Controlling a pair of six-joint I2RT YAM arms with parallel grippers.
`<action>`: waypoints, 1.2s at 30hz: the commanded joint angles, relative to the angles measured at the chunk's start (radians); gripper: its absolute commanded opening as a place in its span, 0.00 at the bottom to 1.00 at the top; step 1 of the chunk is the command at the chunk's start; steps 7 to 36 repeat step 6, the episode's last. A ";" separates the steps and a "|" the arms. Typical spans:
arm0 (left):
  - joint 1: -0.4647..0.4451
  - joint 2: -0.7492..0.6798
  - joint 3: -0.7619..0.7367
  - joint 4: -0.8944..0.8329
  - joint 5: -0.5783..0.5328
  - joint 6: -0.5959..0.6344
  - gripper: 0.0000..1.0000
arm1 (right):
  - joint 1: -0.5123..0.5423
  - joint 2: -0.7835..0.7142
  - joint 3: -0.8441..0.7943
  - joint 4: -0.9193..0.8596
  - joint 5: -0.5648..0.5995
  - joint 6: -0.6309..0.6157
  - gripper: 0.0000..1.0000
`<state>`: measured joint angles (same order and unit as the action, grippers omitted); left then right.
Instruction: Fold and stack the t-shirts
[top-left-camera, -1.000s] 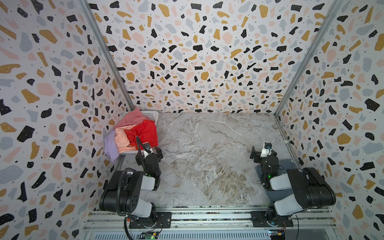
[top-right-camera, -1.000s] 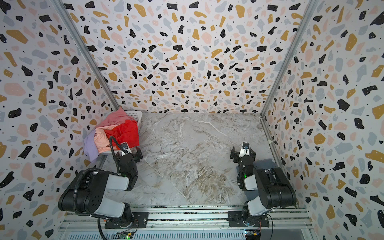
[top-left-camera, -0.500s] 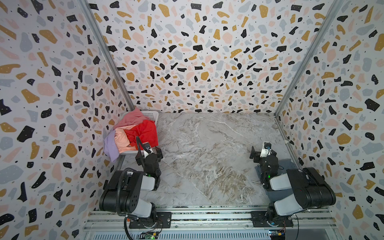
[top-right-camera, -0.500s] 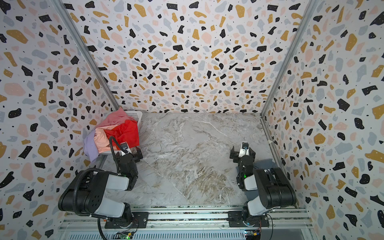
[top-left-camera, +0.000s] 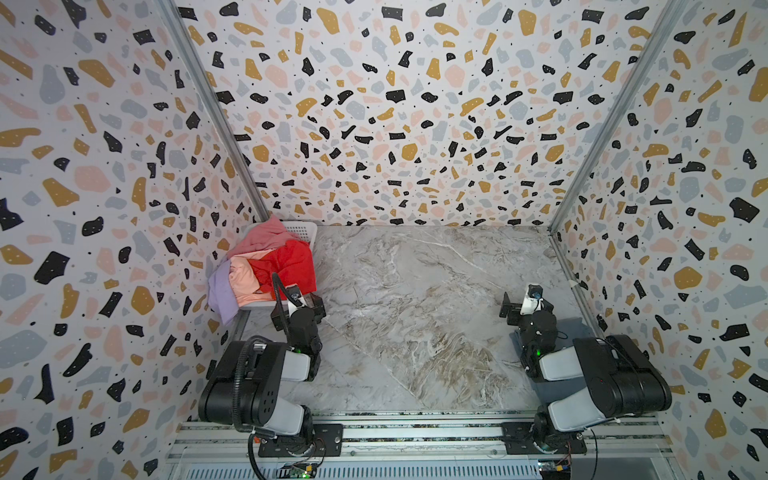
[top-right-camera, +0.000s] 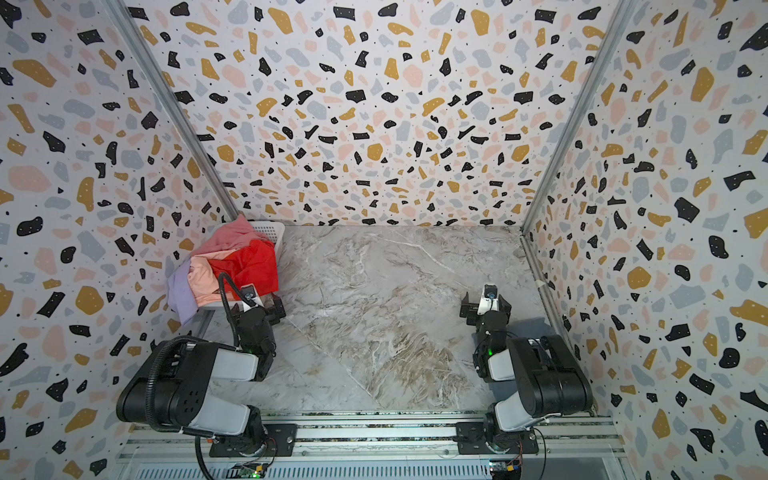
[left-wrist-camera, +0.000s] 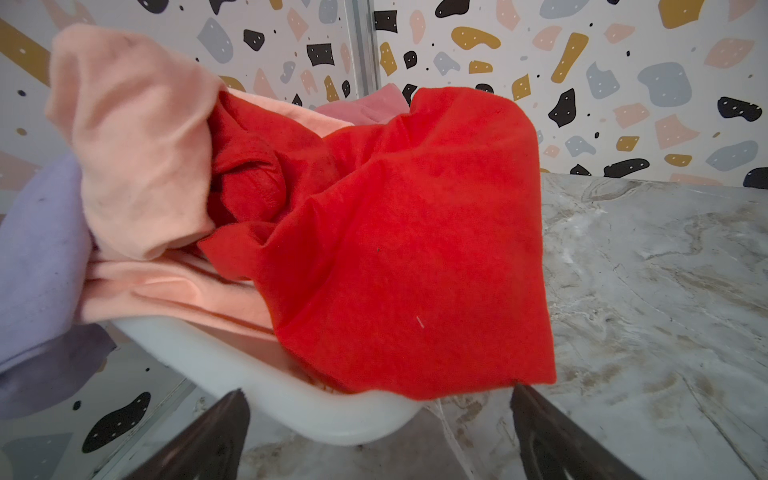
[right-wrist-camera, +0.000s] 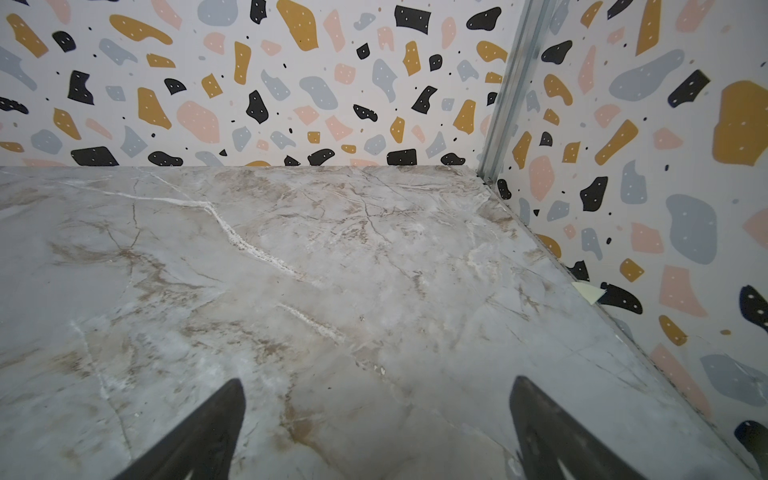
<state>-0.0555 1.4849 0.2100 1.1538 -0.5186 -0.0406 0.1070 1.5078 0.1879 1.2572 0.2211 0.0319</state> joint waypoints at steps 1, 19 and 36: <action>0.000 -0.017 0.000 0.070 -0.020 0.002 1.00 | -0.003 -0.005 0.017 0.008 -0.001 -0.004 0.99; 0.000 -0.019 -0.001 0.072 -0.019 0.003 1.00 | -0.001 -0.018 0.004 0.020 0.000 -0.008 0.99; 0.000 -0.019 -0.001 0.072 -0.019 0.003 1.00 | -0.001 -0.018 0.004 0.020 0.000 -0.008 0.99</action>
